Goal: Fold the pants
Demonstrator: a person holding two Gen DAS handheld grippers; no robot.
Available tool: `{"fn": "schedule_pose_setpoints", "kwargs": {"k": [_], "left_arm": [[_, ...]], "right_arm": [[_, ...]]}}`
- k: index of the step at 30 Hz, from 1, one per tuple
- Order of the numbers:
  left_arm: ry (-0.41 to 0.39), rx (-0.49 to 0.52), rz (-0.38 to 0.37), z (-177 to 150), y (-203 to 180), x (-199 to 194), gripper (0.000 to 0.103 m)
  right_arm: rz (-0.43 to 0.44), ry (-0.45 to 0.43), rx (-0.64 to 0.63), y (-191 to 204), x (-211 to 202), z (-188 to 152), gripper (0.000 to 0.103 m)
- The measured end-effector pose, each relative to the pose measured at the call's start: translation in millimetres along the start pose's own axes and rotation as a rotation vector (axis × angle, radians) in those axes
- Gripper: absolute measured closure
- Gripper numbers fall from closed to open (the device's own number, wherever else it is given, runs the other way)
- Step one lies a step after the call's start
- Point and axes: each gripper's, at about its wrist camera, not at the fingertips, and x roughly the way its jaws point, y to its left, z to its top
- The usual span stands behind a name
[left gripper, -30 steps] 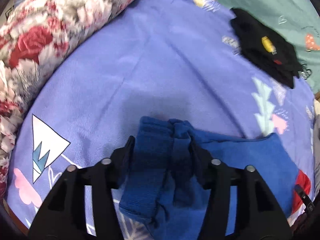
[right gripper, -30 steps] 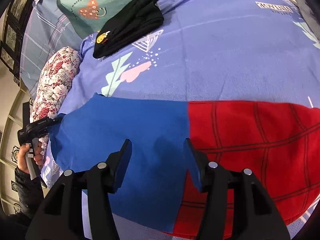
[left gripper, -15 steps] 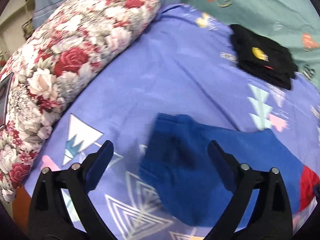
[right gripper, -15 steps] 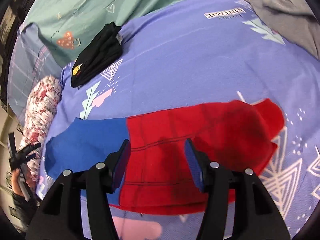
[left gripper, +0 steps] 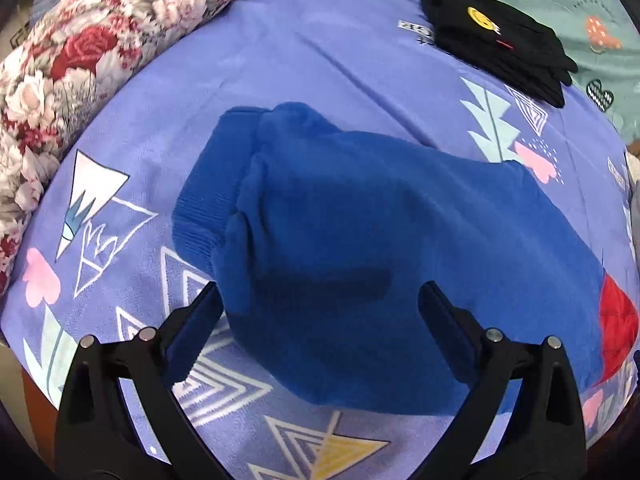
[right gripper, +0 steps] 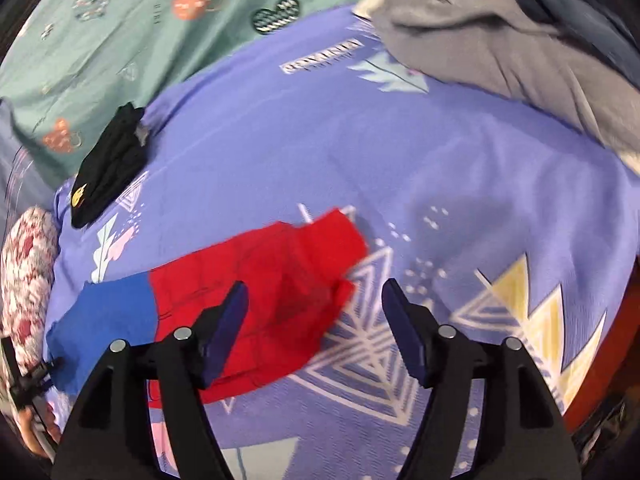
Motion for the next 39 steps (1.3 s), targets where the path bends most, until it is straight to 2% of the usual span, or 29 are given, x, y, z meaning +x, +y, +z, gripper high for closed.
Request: {"fn": "schedule_pose_setpoints", "kwargs": {"k": [4, 6, 8, 11, 13, 14, 15, 17, 19, 21, 24, 26, 30, 31, 33, 34, 35, 36, 37, 39], "left_arm": [[-0.033, 0.031, -0.054, -1.5, -12.2, -10.1, 0.004], [-0.039, 0.047, -0.071, -2.9, -16.1, -10.3, 0.004], [-0.031, 0.059, -0.040, -3.6, -16.8, -2.2, 0.004], [0.020, 0.026, -0.033, -5.5, -7.0, 16.4, 0.004], [0.023, 0.023, -0.031, -7.6, -3.2, 22.2, 0.003], [0.011, 0.041, -0.026, -9.2, -4.4, 22.3, 0.002], [0.009, 0.052, -0.023, -9.8, -5.7, 23.0, 0.002], [0.005, 0.061, -0.025, -10.1, -5.9, 23.5, 0.002], [0.004, 0.059, -0.035, -10.4, -4.7, 23.0, 0.002], [0.007, 0.053, -0.050, -10.5, -2.0, 21.6, 0.002], [0.013, 0.018, -0.092, -9.2, 5.2, 18.9, 0.002], [0.009, -0.008, -0.124, -8.5, 9.1, 15.8, 0.002], [0.008, -0.026, -0.154, -11.5, 12.8, 11.4, 0.002], [0.009, -0.031, -0.162, -12.8, 14.1, 10.4, 0.002], [0.012, -0.035, -0.170, -15.5, 16.4, 9.1, 0.002], [0.013, -0.034, -0.171, -17.1, 17.2, 8.8, 0.002], [0.014, -0.032, -0.171, -19.0, 18.6, 8.0, 0.002], [0.014, -0.031, -0.170, -20.1, 18.7, 7.5, 0.002], [0.014, -0.031, -0.169, -20.9, 19.6, 6.4, 0.002], [0.013, -0.036, -0.167, -21.0, 20.7, 5.2, 0.002]], "right_arm": [[0.177, 0.114, 0.120, -16.8, 18.7, -4.1, 0.032], [0.197, 0.135, 0.125, -12.7, 23.2, -5.9, 0.032], [0.216, 0.145, 0.123, -7.8, 30.2, -7.3, 0.032], [0.199, 0.110, 0.112, 0.8, 36.8, -5.9, 0.032], [0.184, 0.088, 0.116, 4.7, 41.1, -2.8, 0.034], [0.170, 0.082, 0.112, 8.0, 44.6, -1.1, 0.040], [0.155, 0.082, 0.105, 10.4, 48.9, -0.3, 0.071], [0.173, 0.104, 0.151, 7.5, 57.0, -0.2, 0.074], [0.184, 0.086, 0.146, 12.3, 49.6, 2.9, 0.075], [0.183, 0.051, 0.089, 26.7, 33.5, 8.3, 0.076], [0.248, 0.001, -0.033, 65.8, 4.2, 15.5, 0.076], [0.298, -0.002, -0.160, 108.2, -8.1, 11.9, 0.076], [0.379, 0.092, -0.355, 183.7, 4.3, -15.4, 0.076], [0.375, 0.135, -0.425, 208.5, 17.9, -31.2, 0.076], [0.354, 0.182, -0.498, 232.9, 36.0, -53.6, 0.075], [0.320, 0.213, -0.554, 250.3, 52.0, -69.7, 0.074], [0.300, 0.227, -0.576, 257.6, 60.3, -77.3, 0.071], [0.279, 0.245, -0.598, 264.9, 68.6, -85.7, 0.062], [0.280, 0.273, -0.613, 270.7, 75.5, -92.8, 0.046], [0.305, 0.293, -0.632, 276.4, 78.7, -100.7, 0.040]]}}
